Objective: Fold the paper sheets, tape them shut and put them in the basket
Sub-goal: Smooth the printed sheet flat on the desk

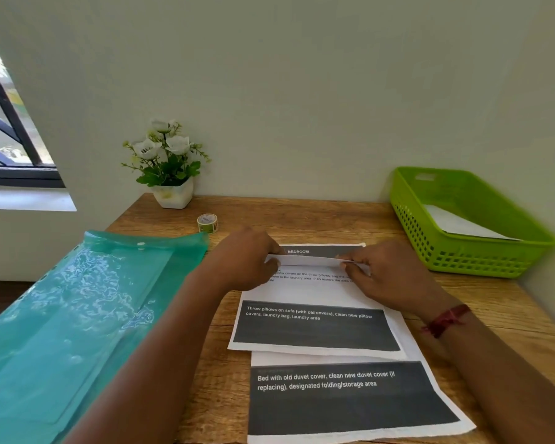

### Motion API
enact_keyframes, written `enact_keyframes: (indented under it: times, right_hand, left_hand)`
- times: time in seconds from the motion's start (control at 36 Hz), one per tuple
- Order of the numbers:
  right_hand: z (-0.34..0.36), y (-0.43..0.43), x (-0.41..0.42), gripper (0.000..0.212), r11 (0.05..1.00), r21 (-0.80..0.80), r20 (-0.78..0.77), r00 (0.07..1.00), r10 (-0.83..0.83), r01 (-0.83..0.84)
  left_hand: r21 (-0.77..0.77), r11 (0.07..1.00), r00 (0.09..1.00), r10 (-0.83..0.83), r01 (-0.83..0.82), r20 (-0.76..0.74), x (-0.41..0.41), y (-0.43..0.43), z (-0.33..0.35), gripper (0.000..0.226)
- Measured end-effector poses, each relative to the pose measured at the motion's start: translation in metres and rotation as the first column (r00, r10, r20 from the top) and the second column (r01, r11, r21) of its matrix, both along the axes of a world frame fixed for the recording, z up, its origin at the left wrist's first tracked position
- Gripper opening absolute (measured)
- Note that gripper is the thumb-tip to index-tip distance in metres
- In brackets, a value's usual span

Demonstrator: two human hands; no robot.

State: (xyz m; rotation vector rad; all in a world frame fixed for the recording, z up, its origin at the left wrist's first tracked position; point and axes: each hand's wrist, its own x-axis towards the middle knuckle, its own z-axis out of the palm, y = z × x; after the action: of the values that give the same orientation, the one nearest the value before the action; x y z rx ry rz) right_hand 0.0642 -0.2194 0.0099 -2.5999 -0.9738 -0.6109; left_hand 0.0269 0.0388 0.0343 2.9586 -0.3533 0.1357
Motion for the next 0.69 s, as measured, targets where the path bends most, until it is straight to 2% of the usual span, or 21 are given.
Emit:
enact_keyframes:
  times: [0.14,0.28,0.42,0.47,0.58,0.69]
  right_hand:
    - [0.004,0.003,-0.007,0.025,0.993,-0.114,0.006,1.000,0.013,-0.013]
    - [0.000,0.006,-0.006,0.037,0.960,-0.281,-0.061,0.998,-0.030,0.012]
    - [-0.002,0.009,-0.009,0.040,0.914,-0.407,-0.083,0.995,-0.049,0.011]
    - [-0.001,0.012,-0.012,0.040,0.895,-0.447,-0.082,0.995,-0.056,0.013]
    - [0.002,0.020,-0.019,0.053,0.879,-0.477,-0.206,0.974,-0.095,-0.015]
    - [0.002,0.023,-0.025,0.064,0.876,-0.481,-0.291,0.949,-0.119,-0.037]
  left_hand:
    - [0.067,0.998,1.000,-0.016,0.017,-0.012,-0.002,-0.004,0.000,0.036]
    - [0.143,0.989,0.998,-0.019,0.028,-0.063,-0.006,-0.012,-0.004,0.037]
    - [0.185,0.982,0.994,-0.023,0.042,-0.104,-0.010,-0.021,-0.008,0.033]
    - [0.192,0.980,0.989,-0.021,0.049,-0.143,-0.012,-0.026,-0.009,0.042]
    - [0.210,0.977,0.966,0.012,0.044,-0.259,-0.018,-0.037,-0.013,0.074]
    - [0.215,0.976,0.932,0.052,0.029,-0.359,-0.025,-0.043,-0.016,0.086]
